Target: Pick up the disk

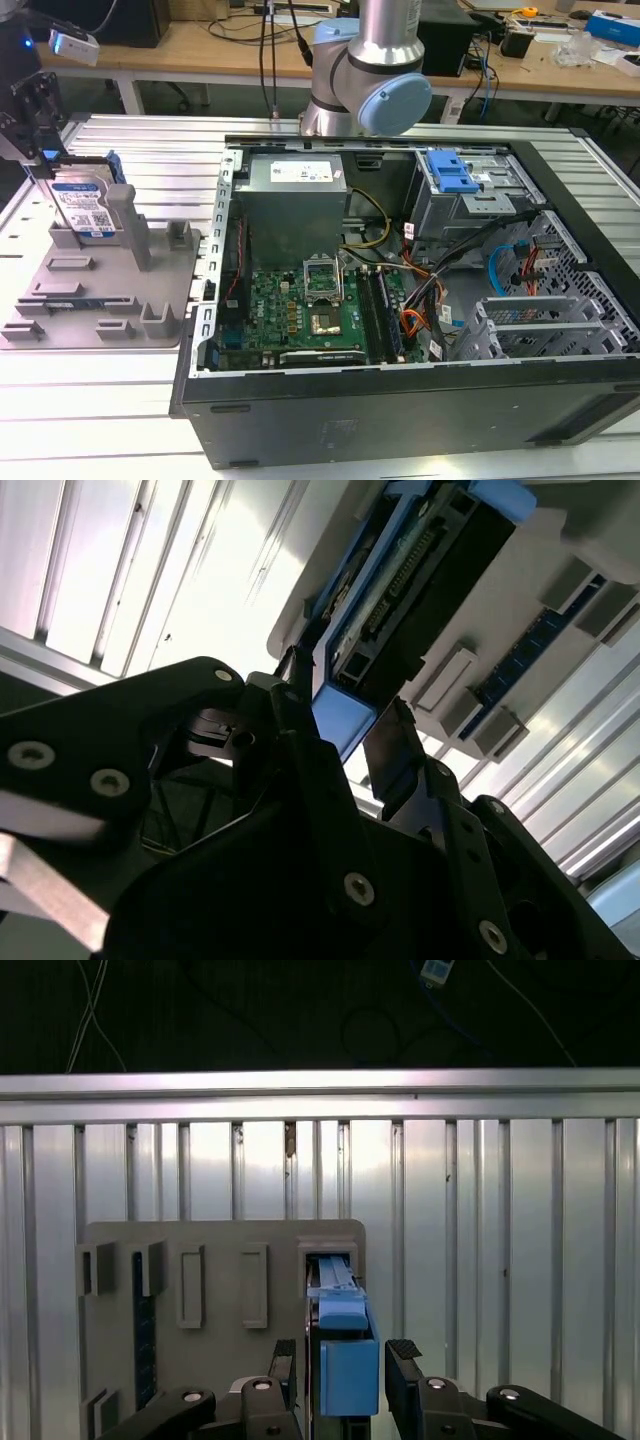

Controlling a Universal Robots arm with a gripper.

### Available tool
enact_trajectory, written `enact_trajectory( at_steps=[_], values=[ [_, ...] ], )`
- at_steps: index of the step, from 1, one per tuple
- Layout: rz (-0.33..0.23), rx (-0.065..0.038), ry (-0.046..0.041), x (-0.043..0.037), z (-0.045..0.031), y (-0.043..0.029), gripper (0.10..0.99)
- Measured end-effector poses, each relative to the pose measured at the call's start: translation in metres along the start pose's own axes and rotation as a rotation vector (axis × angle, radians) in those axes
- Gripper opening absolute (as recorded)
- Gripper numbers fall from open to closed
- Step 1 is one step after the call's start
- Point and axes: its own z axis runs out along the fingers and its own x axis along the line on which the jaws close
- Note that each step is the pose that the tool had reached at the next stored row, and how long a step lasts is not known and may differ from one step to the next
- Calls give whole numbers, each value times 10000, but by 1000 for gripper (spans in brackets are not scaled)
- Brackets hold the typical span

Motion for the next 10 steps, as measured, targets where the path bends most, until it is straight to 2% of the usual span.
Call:
enact_trajectory(
  at_steps=[10],
  values=[
    [-11, 1, 0, 0, 76, 2, 482]
  ],
)
